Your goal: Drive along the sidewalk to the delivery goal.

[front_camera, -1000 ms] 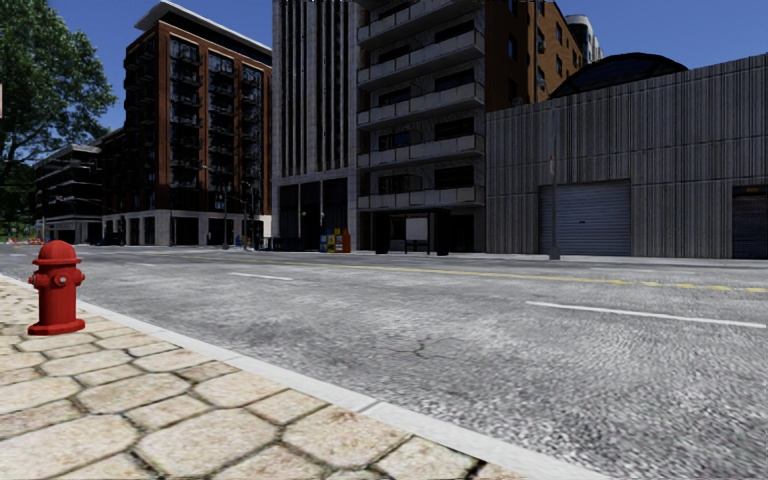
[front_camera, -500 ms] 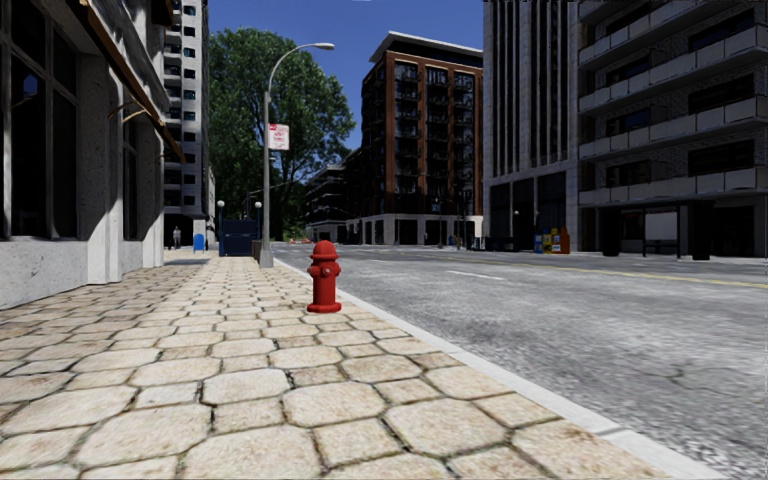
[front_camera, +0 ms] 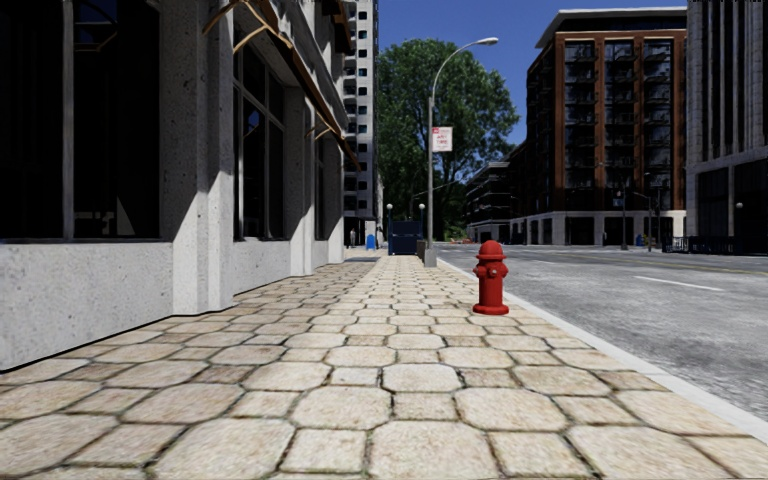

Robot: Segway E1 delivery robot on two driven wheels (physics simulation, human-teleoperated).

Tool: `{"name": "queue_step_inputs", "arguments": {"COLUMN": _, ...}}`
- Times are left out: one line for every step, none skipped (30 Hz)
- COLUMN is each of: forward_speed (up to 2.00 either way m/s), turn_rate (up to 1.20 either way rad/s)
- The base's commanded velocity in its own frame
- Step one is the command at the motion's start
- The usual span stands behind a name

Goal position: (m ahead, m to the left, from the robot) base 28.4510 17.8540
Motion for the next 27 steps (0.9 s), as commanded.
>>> {"name": "queue_step_inputs", "arguments": {"forward_speed": 0.00, "turn_rate": 0.00}}
{"name": "queue_step_inputs", "arguments": {"forward_speed": 0.00, "turn_rate": 0.00}}
{"name": "queue_step_inputs", "arguments": {"forward_speed": 0.00, "turn_rate": 0.00}}
{"name": "queue_step_inputs", "arguments": {"forward_speed": 0.00, "turn_rate": 0.00}}
{"name": "queue_step_inputs", "arguments": {"forward_speed": 0.00, "turn_rate": 0.00}}
{"name": "queue_step_inputs", "arguments": {"forward_speed": 0.00, "turn_rate": 0.00}}
{"name": "queue_step_inputs", "arguments": {"forward_speed": 0.69, "turn_rate": 0.00}}
{"name": "queue_step_inputs", "arguments": {"forward_speed": 2.00, "turn_rate": 0.00}}
{"name": "queue_step_inputs", "arguments": {"forward_speed": 2.00, "turn_rate": 0.00}}
{"name": "queue_step_inputs", "arguments": {"forward_speed": 2.00, "turn_rate": 0.00}}
{"name": "queue_step_inputs", "arguments": {"forward_speed": 2.00, "turn_rate": 0.00}}
{"name": "queue_step_inputs", "arguments": {"forward_speed": 2.00, "turn_rate": 0.00}}
{"name": "queue_step_inputs", "arguments": {"forward_speed": 2.00, "turn_rate": 0.00}}
{"name": "queue_step_inputs", "arguments": {"forward_speed": 2.00, "turn_rate": 0.00}}
{"name": "queue_step_inputs", "arguments": {"forward_speed": 2.00, "turn_rate": 0.00}}
{"name": "queue_step_inputs", "arguments": {"forward_speed": 2.00, "turn_rate": 0.00}}
{"name": "queue_step_inputs", "arguments": {"forward_speed": 2.00, "turn_rate": 0.00}}
{"name": "queue_step_inputs", "arguments": {"forward_speed": 2.00, "turn_rate": 0.00}}
{"name": "queue_step_inputs", "arguments": {"forward_speed": 2.00, "turn_rate": 0.75}}
{"name": "queue_step_inputs", "arguments": {"forward_speed": 2.00, "turn_rate": 1.20}}
{"name": "queue_step_inputs", "arguments": {"forward_speed": 2.00, "turn_rate": 1.20}}
{"name": "queue_step_inputs", "arguments": {"forward_speed": 2.00, "turn_rate": 1.20}}
{"name": "queue_step_inputs", "arguments": {"forward_speed": 2.00, "turn_rate": 1.20}}
{"name": "queue_step_inputs", "arguments": {"forward_speed": 2.00, "turn_rate": 1.20}}
{"name": "queue_step_inputs", "arguments": {"forward_speed": 2.00, "turn_rate": 0.37}}
{"name": "queue_step_inputs", "arguments": {"forward_speed": 2.00, "turn_rate": 0.01}}
{"name": "queue_step_inputs", "arguments": {"forward_speed": 2.00, "turn_rate": 0.01}}
